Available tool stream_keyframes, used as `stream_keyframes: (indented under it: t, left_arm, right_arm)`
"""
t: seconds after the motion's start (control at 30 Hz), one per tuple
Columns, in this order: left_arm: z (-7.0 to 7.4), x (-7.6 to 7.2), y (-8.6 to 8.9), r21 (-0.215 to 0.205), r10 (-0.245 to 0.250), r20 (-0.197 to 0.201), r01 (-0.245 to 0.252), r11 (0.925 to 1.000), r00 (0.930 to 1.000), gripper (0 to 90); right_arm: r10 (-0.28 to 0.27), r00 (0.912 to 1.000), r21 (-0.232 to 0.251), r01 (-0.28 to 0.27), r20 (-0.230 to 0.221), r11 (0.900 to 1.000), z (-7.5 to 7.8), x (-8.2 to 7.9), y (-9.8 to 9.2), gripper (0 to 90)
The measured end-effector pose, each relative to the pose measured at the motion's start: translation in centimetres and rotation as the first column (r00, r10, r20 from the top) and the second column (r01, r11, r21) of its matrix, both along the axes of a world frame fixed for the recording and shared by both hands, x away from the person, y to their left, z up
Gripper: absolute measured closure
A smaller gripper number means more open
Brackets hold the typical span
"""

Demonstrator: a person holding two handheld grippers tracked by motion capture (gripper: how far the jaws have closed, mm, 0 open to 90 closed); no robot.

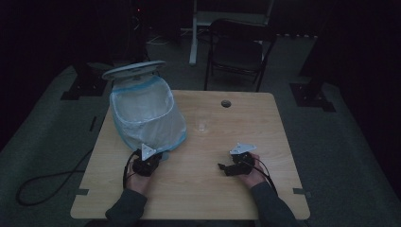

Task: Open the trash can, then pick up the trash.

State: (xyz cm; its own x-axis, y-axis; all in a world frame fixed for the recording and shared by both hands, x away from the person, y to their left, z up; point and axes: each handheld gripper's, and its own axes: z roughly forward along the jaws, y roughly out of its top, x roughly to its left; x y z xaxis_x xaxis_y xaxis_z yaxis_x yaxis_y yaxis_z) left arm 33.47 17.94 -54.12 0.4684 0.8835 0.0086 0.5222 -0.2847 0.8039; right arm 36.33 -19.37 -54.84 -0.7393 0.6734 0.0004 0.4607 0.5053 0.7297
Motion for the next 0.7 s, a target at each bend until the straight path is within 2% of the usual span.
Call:
stream_keyframes:
  t: [0.33,0.4,0.47,0.5,0.57,0.6,0.63,0.7]
  left_arm:
    - [0.0,0.0,0.0,-0.008,0.002,-0.004,-0.002,1.0,1.0,90.0]
    - [0.0,0.0,0.1,-0.009,0.001,-0.005,-0.001,1.0,1.0,90.0]
    - [0.0,0.0,0.1,-0.009,0.001,-0.005,-0.001,1.0,1.0,90.0]
    - [0.0,0.0,0.1,-0.012,0.002,-0.006,-0.002,0.9999,1.0,90.0]
    - [0.0,0.0,0.1,-0.015,0.002,-0.007,-0.003,0.9999,1.0,90.0]
    - [0.0,0.0,0.1,-0.015,0.002,-0.007,-0.003,0.9999,1.0,90.0]
    - [0.0,0.0,0.1,-0.018,0.003,-0.008,-0.003,0.9998,1.0,90.0]
    - [0.0,0.0,0.1,-0.02,0.004,-0.009,-0.004,0.9998,1.0,90.0]
  right_arm:
    - [-0.002,1.0,-0.001,0.002,0.001,1.0,0.0,0.0,0.0,20.3]
    - [-0.012,0.9999,0.002,0.011,0.003,1.0,0.0,0.0,0.0,24.1]
    - [-0.022,0.9998,0.0,0.022,0.0,1.0,0.1,0.0,0.0,24.1]
    - [-0.036,0.9993,-0.01,0.036,-0.007,0.999,0.4,0.1,0.0,38.7]
    - [-0.055,0.9983,-0.004,0.055,-0.018,0.998,0.6,0.3,0.1,45.0]
    - [-0.055,0.9983,-0.004,0.055,-0.018,0.998,0.6,0.3,0.1,45.0]
    - [-0.063,0.9976,0.012,0.063,-0.028,0.998,1.0,0.5,0.2,49.9]
    - [-0.068,0.9974,0.021,0.069,-0.022,0.997,1.6,0.6,0.3,53.3]
